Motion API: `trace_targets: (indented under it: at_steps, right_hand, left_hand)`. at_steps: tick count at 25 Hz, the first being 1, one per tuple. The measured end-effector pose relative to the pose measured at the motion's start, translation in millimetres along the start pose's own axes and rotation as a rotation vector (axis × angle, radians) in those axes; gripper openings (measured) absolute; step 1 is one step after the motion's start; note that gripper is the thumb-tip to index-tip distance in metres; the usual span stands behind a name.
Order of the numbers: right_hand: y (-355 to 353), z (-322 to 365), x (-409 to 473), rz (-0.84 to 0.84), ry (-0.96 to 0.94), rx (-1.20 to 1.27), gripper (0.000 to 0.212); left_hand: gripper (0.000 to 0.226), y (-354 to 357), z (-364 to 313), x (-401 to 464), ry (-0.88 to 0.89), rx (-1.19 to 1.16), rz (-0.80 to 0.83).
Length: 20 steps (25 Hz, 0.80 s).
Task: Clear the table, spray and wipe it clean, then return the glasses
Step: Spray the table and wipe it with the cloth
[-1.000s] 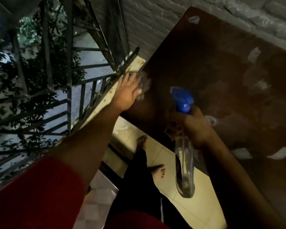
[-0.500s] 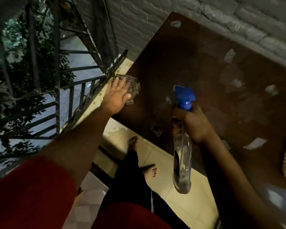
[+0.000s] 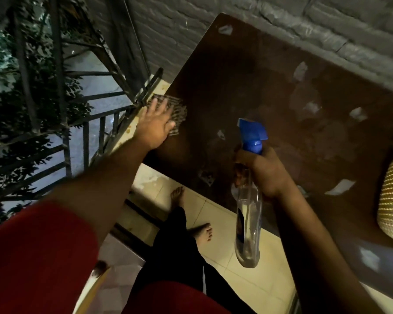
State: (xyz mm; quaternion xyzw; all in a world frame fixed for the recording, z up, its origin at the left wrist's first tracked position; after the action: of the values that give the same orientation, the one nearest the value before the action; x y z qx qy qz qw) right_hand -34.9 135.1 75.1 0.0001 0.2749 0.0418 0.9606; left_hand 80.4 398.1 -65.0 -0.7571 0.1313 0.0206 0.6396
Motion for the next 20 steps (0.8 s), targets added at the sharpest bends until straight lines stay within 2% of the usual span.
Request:
trace_targets:
  at_steps: [1,3,5,7,10,15,20]
  right_hand:
    - [0,0,0,0.003,-0.001,0.001,0.025]
    - [1,0,-4,0.001,0.006,-0.004,0.024]
    - [2,-1,-10,0.010,0.021,-0.019,0.019]
    - [6,-5,-16,0.025,0.055,-0.048,0.014]
    - [6,-20,-26,-0.004,0.123,-0.190,0.018]
    - [6,-49,-47,0.070,0.266,-0.364,0.015]
    - [2,-46,-49,0.064,0.347,-0.285,0.023]
  left_hand:
    - [0.052,5,-10,-5,0.010,0.029,-0.018]
    - [0.052,27,-33,-45,0.194,0.083,-0.010]
    - [0.058,34,-38,-80,0.346,0.011,-0.011]
    - [0.063,31,-32,-67,0.297,-0.077,-0.015]
    - [0.062,23,-33,-36,0.166,-0.120,-0.026]
    - [0.064,24,-35,-35,0.161,-0.115,-0.003]
    - [0.059,23,-37,-32,0.135,-0.134,0.028]
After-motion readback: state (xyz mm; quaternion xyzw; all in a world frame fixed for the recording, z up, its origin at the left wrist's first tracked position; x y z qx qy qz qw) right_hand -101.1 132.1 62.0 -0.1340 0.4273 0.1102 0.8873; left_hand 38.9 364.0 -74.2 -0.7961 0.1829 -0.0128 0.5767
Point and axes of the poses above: each hand's wrist, its own x-axis towards the middle knuckle, its own y-axis out of the palm, z = x × y, the point moved 2 cm from there along x, towards the middle knuckle, and after that the axes turned 3 degrees about -z, right-handed, at the moved point
